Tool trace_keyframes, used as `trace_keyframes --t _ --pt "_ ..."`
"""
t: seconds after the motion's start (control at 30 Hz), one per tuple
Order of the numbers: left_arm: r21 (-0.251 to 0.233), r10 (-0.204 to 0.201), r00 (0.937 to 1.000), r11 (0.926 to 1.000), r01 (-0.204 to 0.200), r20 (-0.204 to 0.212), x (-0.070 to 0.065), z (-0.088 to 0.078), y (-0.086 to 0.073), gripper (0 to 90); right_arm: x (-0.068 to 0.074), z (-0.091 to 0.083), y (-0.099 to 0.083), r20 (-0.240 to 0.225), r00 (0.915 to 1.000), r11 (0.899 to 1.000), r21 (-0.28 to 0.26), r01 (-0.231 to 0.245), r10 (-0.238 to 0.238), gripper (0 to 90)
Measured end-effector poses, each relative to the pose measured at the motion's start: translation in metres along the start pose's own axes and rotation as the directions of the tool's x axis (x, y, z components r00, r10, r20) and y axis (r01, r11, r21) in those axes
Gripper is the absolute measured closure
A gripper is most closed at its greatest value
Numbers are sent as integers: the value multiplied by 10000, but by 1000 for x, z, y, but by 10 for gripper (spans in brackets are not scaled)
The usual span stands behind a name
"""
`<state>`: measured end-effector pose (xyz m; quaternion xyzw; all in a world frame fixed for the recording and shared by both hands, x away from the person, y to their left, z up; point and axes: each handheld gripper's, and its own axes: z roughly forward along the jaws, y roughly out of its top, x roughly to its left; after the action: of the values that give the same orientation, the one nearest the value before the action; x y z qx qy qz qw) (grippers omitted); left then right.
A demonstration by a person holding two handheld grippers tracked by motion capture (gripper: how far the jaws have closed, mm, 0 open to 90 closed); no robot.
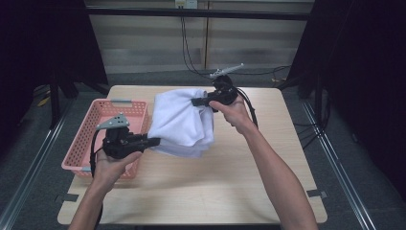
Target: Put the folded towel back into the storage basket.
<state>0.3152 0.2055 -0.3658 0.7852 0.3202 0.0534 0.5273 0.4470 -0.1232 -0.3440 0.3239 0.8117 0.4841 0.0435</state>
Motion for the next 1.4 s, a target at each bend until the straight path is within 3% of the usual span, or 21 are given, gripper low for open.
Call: trace_keyframes --t 0.4,0.83,1.03,1.4 --pt "-342 -361 9982 9988 345 -485 19 -27 -2 737 11 25 29 -248 9992 9995 104 303 -300 692" --pt "-499 -521 9931 9976 471 -1048 31 -57 -6 738 28 52 50 -548 9978 9991 198 381 -369 694" --pt "-578 -654 9891 9966 581 -1323 39 -72 -7 738 36 65 63 -643 9969 9987 183 466 -453 696" --pt "-793 -1189 9749 9912 1056 -1881 61 -102 -18 739 53 104 80 -755 9959 9978 418 522 -490 696"
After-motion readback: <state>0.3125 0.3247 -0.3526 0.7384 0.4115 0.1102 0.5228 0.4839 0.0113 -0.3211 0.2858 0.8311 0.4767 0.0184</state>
